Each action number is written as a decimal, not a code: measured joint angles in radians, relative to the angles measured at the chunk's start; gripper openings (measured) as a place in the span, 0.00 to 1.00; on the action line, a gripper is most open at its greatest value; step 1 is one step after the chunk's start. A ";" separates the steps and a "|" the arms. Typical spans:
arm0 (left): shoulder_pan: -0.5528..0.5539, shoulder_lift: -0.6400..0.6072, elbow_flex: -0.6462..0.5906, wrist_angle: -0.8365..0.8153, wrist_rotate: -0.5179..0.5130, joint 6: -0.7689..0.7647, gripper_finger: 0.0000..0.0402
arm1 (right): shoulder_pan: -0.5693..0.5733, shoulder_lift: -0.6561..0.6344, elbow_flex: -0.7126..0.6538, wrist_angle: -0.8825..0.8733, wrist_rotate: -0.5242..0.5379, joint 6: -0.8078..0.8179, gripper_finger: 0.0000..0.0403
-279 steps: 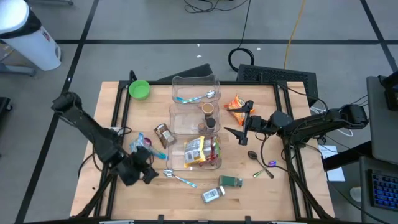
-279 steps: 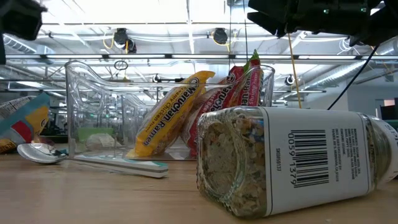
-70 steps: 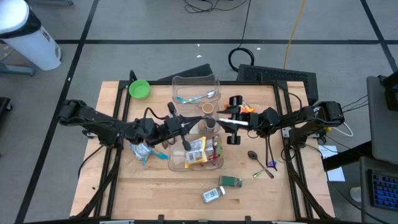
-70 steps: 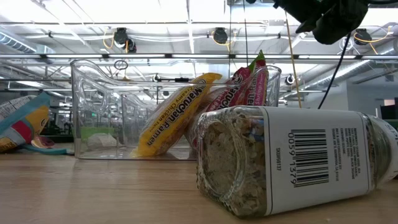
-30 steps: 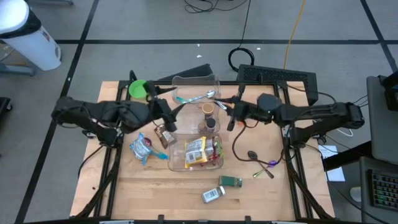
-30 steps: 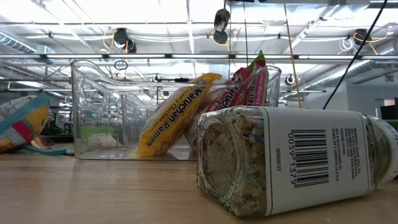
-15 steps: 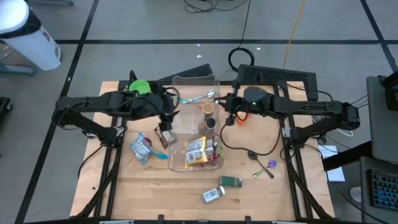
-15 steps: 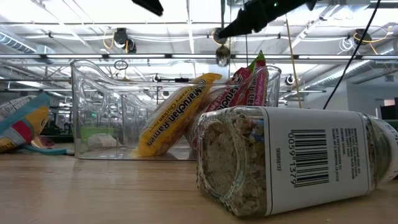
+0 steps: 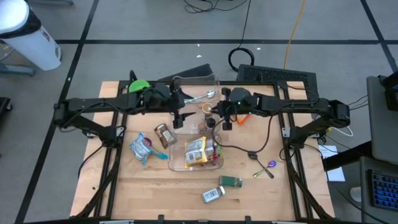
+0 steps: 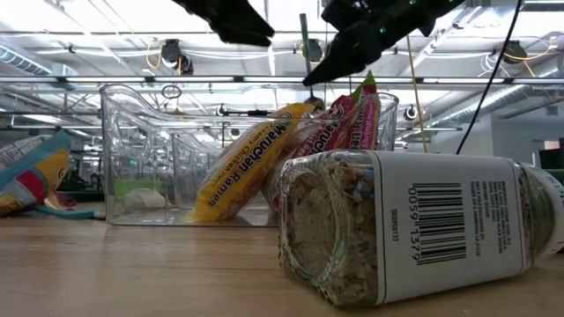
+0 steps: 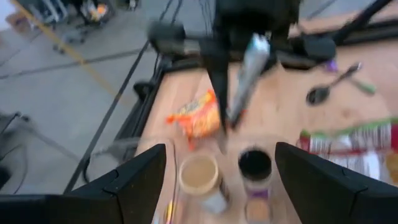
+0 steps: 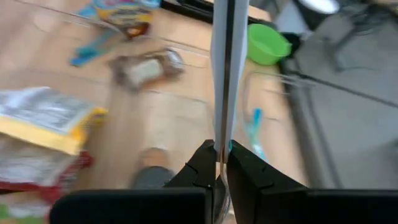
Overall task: Pick & Place Food Item
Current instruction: Put the white patterned spoon into the top transparent bin
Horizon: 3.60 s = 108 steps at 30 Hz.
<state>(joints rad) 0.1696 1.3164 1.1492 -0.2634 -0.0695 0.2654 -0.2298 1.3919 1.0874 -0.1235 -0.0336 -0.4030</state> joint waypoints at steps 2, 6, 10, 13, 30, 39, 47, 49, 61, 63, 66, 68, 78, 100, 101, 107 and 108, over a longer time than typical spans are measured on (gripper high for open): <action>0.012 0.021 0.001 0.050 0.043 0.000 0.77 | 0.000 0.007 0.000 0.008 -0.048 0.023 0.02; 0.015 0.086 -0.001 0.096 0.106 0.012 0.77 | 0.002 0.038 0.000 0.024 -0.106 0.054 0.02; 0.009 0.126 -0.001 0.157 0.141 0.021 0.77 | 0.002 0.058 0.001 0.049 -0.151 0.062 0.02; 0.009 0.131 -0.001 0.182 0.178 0.020 0.77 | 0.002 0.064 0.000 0.047 -0.154 0.070 0.02; 0.009 0.130 -0.001 0.265 0.280 -0.020 0.77 | 0.002 0.064 0.000 0.111 -0.155 0.058 0.02; 0.009 0.130 -0.001 0.274 0.230 -0.035 0.68 | 0.002 0.064 0.000 0.127 -0.155 0.051 0.02; 0.007 0.128 0.000 0.277 0.177 -0.058 0.35 | 0.002 0.064 0.000 0.158 -0.198 0.051 0.02; 0.007 0.128 0.000 0.277 0.181 -0.058 0.26 | 0.002 0.064 0.000 0.158 -0.198 0.052 0.02; 0.008 0.128 0.000 0.277 0.201 -0.024 0.10 | 0.002 0.063 0.000 0.149 -0.199 0.054 0.02; 0.008 0.128 0.000 0.262 0.201 -0.014 0.09 | 0.002 0.056 0.000 0.135 -0.198 0.053 0.02; 0.008 0.128 0.002 0.237 0.198 -0.010 0.06 | 0.002 0.053 0.000 0.128 -0.198 0.051 0.02; 0.009 0.128 0.002 0.213 0.199 -0.011 0.06 | 0.001 0.034 -0.002 0.107 -0.195 0.051 0.02; 0.018 0.125 0.003 0.161 0.154 -0.001 0.08 | 0.001 -0.061 -0.003 -0.011 -0.093 0.022 0.02; 0.040 0.130 0.000 0.107 0.192 0.032 0.19 | 0.000 -0.120 0.103 -0.187 -0.063 0.000 0.01; 0.038 0.130 0.004 0.107 0.183 0.044 0.22 | 0.000 -0.121 0.108 -0.190 -0.055 0.008 0.01; 0.008 0.130 0.059 0.108 0.156 0.066 0.44 | 0.000 -0.099 0.119 -0.242 -0.046 0.024 0.00; 0.003 0.130 0.069 0.109 0.151 0.066 0.48 | 0.000 -0.095 0.119 -0.240 -0.046 0.024 0.00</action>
<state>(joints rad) 0.1723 1.4464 1.2183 -0.1547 0.0819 0.3318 -0.2294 1.2966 1.2068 -0.3634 -0.0792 -0.3790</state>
